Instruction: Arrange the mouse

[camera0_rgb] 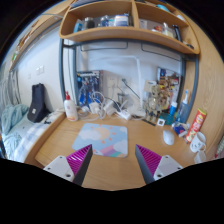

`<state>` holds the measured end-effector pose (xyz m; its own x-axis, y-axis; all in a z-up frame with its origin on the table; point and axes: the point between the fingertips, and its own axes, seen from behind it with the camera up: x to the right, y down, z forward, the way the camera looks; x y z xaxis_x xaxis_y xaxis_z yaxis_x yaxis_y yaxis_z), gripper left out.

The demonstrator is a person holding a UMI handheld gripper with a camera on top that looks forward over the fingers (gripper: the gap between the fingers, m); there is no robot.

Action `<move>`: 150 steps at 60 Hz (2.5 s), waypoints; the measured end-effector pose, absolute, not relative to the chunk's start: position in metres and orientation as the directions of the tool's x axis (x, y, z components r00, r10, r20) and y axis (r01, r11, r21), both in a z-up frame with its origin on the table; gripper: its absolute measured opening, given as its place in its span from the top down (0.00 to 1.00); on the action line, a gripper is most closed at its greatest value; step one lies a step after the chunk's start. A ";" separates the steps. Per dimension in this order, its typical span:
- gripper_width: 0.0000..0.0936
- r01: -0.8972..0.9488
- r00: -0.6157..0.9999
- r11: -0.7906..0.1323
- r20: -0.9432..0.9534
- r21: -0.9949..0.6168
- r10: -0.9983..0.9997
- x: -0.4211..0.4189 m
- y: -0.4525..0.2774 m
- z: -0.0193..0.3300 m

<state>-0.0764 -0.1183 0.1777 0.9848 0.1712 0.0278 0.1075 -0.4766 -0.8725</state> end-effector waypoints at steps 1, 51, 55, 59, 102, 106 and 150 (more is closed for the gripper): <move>0.07 0.111 0.987 -0.498 0.036 -0.860 0.157 -0.064 -0.116 0.157; 0.08 -0.035 0.996 -0.619 0.024 -0.784 -0.086 0.224 0.089 -0.004; 0.14 -0.030 0.997 -0.611 0.019 -0.791 -0.073 0.226 0.105 -0.005; 0.24 -0.026 0.999 -0.601 -0.001 -0.799 -0.042 0.222 0.117 -0.006; 0.69 -0.045 0.997 -0.497 -0.006 -0.867 -0.079 0.138 0.111 0.162; 0.69 -0.026 0.999 -0.441 -0.003 -0.897 -0.052 0.094 0.106 0.207; 0.60 0.116 0.991 -0.664 0.045 -0.738 0.124 -0.150 0.077 -0.010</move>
<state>-0.1496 0.0768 -0.0101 0.9913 0.1235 0.0451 0.1164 -0.6644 -0.7382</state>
